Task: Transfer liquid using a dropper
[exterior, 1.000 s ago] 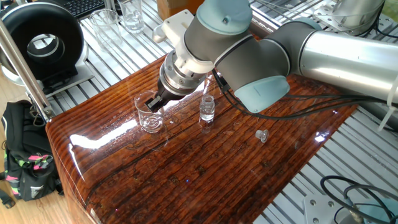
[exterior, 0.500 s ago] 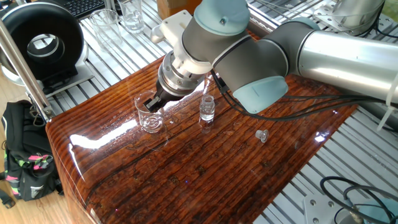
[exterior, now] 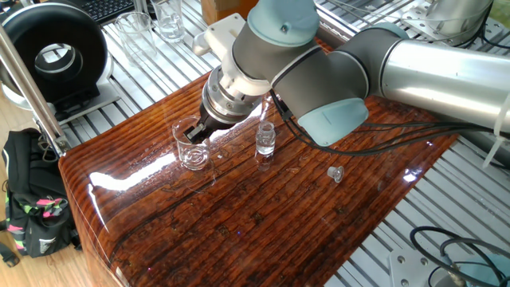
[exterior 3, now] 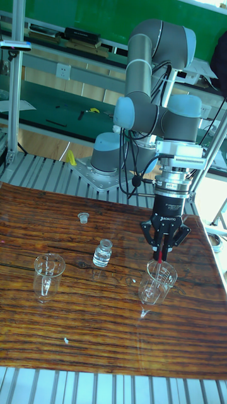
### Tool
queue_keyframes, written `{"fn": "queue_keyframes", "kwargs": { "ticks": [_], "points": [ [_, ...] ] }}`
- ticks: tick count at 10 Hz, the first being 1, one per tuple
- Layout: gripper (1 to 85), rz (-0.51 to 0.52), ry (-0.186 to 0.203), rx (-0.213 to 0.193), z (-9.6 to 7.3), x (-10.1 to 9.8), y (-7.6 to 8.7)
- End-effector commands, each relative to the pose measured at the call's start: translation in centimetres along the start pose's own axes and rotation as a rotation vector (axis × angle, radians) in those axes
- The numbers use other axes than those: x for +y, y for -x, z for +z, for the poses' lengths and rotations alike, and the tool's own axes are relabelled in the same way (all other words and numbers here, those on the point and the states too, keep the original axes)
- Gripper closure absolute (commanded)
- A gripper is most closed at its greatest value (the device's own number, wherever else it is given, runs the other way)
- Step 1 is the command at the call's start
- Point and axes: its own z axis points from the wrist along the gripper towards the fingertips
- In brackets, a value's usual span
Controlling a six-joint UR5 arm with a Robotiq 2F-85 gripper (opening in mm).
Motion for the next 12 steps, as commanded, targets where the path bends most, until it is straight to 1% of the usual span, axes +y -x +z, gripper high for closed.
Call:
{"fn": "queue_keyframes", "kwargs": {
  "ticks": [1, 3, 4, 5, 7, 10, 11, 12],
  "points": [
    [67.0, 0.021, 0.000, 0.000, -0.1, -0.1, 0.1],
    [73.7, 0.034, -0.007, 0.001, -0.1, -0.2, 0.1],
    [80.0, 0.042, -0.017, 0.002, -0.2, -0.3, 0.2],
    [83.7, 0.048, -0.021, 0.004, -0.3, -0.2, 0.2],
    [83.7, 0.066, 0.011, -0.004, -0.4, 1.0, 0.8],
    [83.7, 0.061, 0.003, -0.009, -0.8, 1.4, 1.8],
    [83.7, 0.057, 0.004, 0.000, -1.2, 1.7, 1.8],
    [83.7, 0.049, -0.014, 0.017, -1.9, 1.5, 1.9]
  ]
}}
